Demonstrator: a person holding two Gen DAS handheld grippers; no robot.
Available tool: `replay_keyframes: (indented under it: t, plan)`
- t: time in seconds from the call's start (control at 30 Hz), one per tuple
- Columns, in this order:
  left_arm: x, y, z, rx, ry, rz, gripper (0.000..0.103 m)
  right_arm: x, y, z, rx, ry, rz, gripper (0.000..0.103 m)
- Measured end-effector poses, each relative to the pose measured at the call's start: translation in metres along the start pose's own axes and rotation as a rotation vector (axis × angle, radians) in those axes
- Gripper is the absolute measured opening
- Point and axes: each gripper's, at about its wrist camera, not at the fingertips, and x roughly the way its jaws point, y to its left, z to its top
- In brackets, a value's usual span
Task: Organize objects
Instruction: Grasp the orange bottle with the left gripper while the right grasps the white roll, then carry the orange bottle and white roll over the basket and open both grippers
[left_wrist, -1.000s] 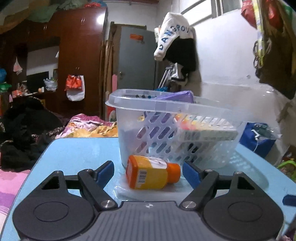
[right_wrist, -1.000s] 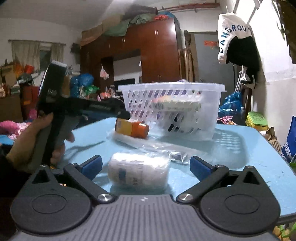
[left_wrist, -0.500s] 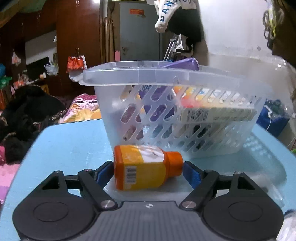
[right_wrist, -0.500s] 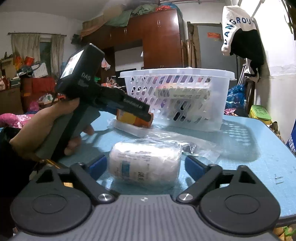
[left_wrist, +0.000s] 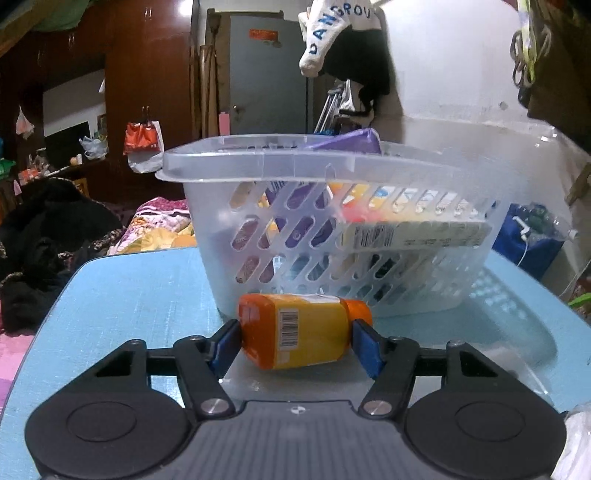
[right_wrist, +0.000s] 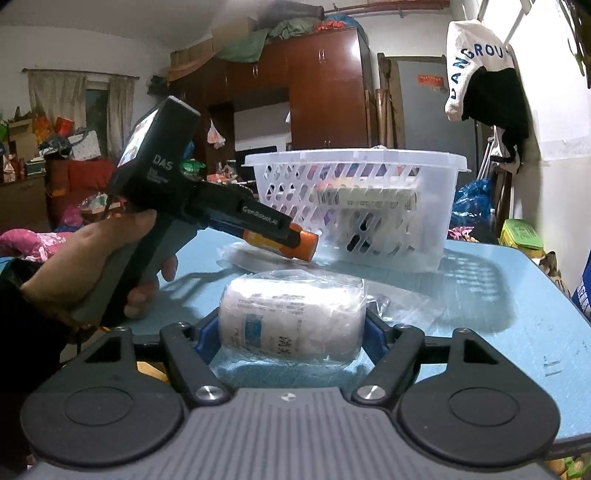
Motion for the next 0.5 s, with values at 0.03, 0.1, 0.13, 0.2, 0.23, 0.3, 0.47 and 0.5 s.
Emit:
replay_keyframes:
  t: [0.03, 0.1, 0.13, 0.2, 0.23, 0.3, 0.47, 0.5]
  plan:
    - [-0.002, 0.001, -0.001, -0.001, -0.009, -0.002, 0.068, -0.001, -0.001, 0.001, 0.002, -0.006, 0.001, 0.076]
    - [-0.008, 0.002, -0.002, -0.003, -0.030, -0.014, 0.068, -0.003, -0.005, 0.004, 0.006, -0.023, 0.000, 0.076]
    - [-0.013, 0.003, -0.003, -0.006, -0.041, -0.021, 0.068, -0.004, -0.006, 0.005, 0.007, -0.029, -0.004, 0.076]
    - [-0.023, 0.005, -0.004, -0.008, -0.072, -0.032, 0.068, -0.005, -0.011, 0.008, 0.009, -0.041, -0.005, 0.076]
    - [-0.028, 0.006, -0.005, -0.010, -0.087, -0.038, 0.068, -0.006, -0.013, 0.009, 0.009, -0.048, -0.006, 0.076]
    - [-0.038, 0.008, -0.007, -0.016, -0.120, -0.057, 0.068, -0.007, -0.018, 0.011, 0.010, -0.063, -0.009, 0.076]
    - [-0.068, 0.013, -0.015, -0.041, -0.203, -0.100, 0.068, -0.011, -0.035, 0.021, 0.033, -0.107, -0.001, 0.076]
    - [-0.073, 0.014, -0.016, -0.046, -0.218, -0.106, 0.067, -0.013, -0.039, 0.025, 0.037, -0.118, 0.009, 0.076]
